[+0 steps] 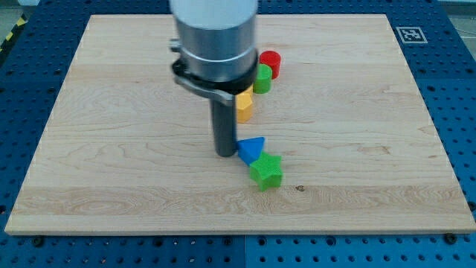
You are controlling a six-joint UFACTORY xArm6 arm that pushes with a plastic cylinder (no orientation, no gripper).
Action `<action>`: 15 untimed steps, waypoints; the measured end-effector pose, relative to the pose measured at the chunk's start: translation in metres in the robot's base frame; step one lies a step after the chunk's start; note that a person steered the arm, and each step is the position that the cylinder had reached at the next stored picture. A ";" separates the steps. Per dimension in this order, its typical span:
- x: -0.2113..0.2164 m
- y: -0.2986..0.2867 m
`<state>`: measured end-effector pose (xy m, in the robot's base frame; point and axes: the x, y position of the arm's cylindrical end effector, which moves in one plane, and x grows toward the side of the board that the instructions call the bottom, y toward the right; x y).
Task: Move the blue triangle diagonal to yellow hexagon
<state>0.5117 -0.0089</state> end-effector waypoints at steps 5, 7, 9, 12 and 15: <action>0.059 -0.025; 0.044 0.020; 0.063 0.030; 0.029 0.071; 0.080 0.029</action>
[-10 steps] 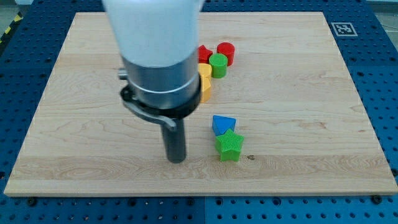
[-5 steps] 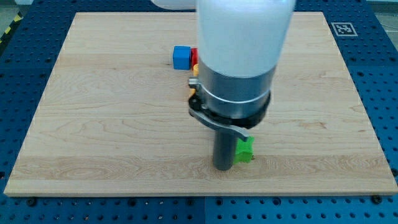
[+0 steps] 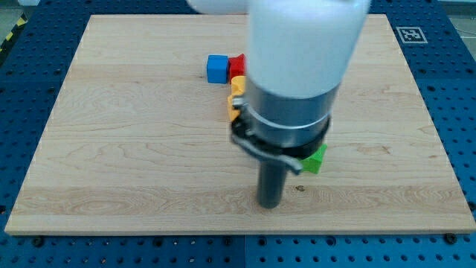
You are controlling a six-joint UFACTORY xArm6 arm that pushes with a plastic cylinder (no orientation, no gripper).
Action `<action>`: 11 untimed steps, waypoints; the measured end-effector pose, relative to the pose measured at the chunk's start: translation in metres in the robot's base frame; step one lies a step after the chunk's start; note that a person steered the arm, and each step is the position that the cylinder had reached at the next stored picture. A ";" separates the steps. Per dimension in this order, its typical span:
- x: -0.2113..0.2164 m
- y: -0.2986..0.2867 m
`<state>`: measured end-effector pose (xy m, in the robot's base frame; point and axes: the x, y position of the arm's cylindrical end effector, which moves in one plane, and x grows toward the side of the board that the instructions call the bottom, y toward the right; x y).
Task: Move the blue triangle diagonal to yellow hexagon
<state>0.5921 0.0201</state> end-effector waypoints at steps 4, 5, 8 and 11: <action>-0.070 -0.022; -0.077 -0.008; -0.041 0.015; -0.093 0.032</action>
